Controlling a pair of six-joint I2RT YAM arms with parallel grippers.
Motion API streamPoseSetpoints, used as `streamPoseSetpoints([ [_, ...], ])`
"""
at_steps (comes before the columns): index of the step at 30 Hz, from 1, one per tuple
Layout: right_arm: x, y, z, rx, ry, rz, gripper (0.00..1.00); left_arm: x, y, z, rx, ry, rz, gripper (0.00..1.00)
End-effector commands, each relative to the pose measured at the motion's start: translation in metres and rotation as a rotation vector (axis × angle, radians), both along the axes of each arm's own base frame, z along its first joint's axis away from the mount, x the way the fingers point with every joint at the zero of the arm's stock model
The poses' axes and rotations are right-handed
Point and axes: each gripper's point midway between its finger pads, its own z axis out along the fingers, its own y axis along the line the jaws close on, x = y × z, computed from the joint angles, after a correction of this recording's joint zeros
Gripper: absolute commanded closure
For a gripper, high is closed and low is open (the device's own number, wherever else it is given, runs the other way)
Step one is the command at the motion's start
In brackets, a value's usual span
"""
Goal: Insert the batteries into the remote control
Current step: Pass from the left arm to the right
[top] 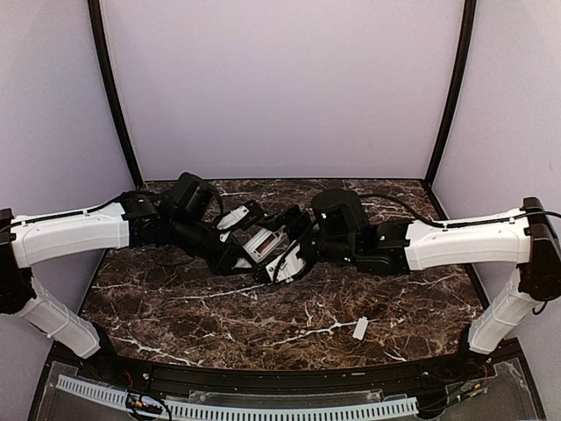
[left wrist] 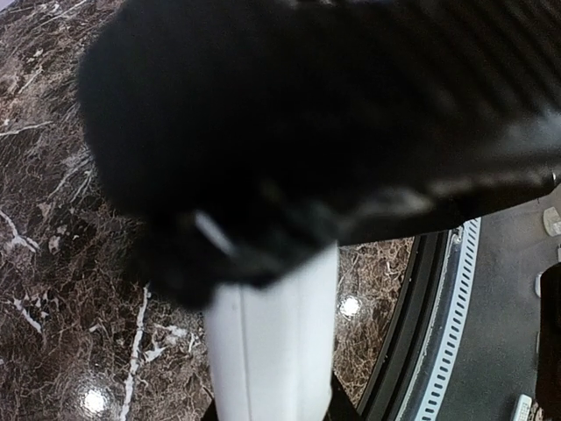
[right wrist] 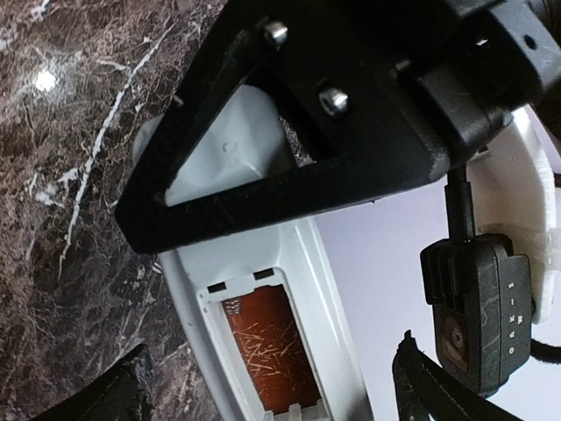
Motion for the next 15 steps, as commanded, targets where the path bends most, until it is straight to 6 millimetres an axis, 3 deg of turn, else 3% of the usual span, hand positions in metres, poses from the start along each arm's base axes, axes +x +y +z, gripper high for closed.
streamPoseSetpoints([
  [1, 0.013, 0.005, 0.017, -0.030, -0.136, -0.036, 0.14, -0.007, -0.001, 0.018, -0.034, 0.014, -0.025, 1.00],
  [8, 0.018, 0.008, 0.003, -0.103, -0.190, -0.063, 0.35, -0.007, -0.002, 0.015, -0.037, 0.031, -0.023, 1.00],
  [12, 0.017, 0.012, 0.000, -0.104, -0.191, -0.066, 0.54, -0.008, -0.003, 0.015, -0.037, 0.035, -0.026, 1.00],
  [15, 0.021, 0.014, -0.002, -0.097, -0.182, -0.096, 0.61, -0.011, -0.004, 0.016, -0.045, 0.040, -0.045, 1.00],
])
